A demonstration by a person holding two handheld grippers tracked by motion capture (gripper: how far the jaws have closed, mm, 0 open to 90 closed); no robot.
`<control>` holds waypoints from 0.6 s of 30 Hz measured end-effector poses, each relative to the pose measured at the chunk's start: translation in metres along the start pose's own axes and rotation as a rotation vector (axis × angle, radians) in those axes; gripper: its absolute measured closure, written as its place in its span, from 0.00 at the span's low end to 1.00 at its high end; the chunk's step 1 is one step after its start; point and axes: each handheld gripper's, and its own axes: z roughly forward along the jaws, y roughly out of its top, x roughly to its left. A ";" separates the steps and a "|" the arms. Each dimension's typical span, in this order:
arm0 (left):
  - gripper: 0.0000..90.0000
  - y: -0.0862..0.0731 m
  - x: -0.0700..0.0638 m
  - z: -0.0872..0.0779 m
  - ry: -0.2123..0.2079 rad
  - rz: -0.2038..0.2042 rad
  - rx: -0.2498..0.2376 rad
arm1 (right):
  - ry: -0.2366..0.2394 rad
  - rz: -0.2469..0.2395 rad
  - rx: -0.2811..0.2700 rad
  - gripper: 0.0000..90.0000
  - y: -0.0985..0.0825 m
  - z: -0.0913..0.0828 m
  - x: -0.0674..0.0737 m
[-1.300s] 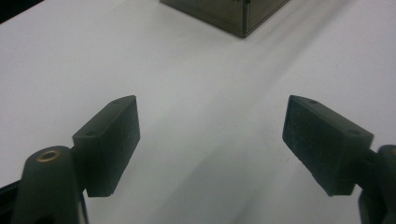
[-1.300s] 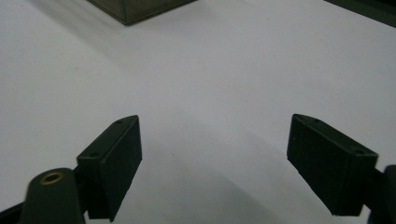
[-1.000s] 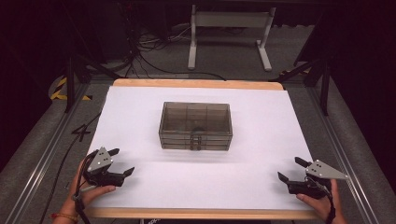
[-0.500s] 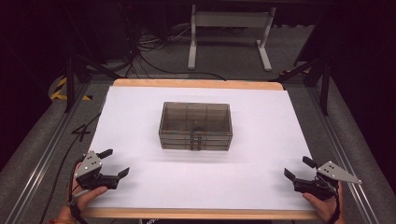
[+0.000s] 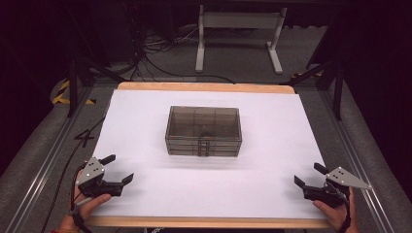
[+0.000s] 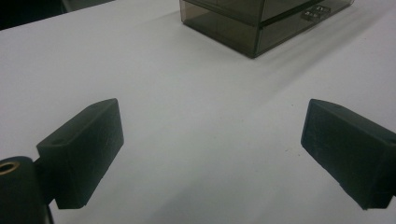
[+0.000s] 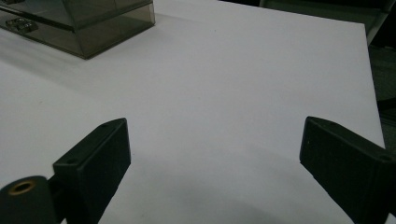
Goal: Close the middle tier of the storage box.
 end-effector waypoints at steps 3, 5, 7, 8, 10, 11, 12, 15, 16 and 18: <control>0.07 0.000 0.000 0.001 0.000 -0.003 0.006 | -0.003 -0.009 0.007 0.11 0.000 0.000 0.001; 0.07 0.000 -0.001 0.001 0.003 0.002 0.008 | 0.002 -0.009 0.007 0.11 0.000 0.001 0.001; 0.07 0.000 -0.001 0.001 0.006 0.004 0.012 | 0.000 -0.010 0.008 0.11 0.000 0.001 0.001; 0.07 0.001 0.000 0.001 0.005 0.008 0.015 | -0.001 -0.010 0.007 0.11 0.000 0.001 0.001; 0.07 0.001 -0.001 0.002 0.003 0.005 0.016 | -0.003 -0.009 0.009 0.11 0.000 0.000 0.001; 0.08 0.001 -0.001 0.002 0.003 0.004 0.017 | -0.003 -0.007 0.010 0.11 0.000 0.000 0.001; 0.08 0.001 -0.001 0.002 0.002 0.005 0.017 | 0.000 -0.007 0.009 0.11 0.000 0.001 0.001; 0.08 0.001 -0.001 0.002 0.003 0.008 0.020 | -0.001 -0.009 0.009 0.10 0.000 0.001 0.001; 0.08 0.001 -0.001 0.002 0.000 0.008 0.021 | -0.001 -0.010 0.009 0.10 0.000 0.001 0.001; 0.08 0.001 -0.001 0.002 0.001 0.012 0.025 | -0.001 -0.009 0.009 0.10 0.000 0.001 0.001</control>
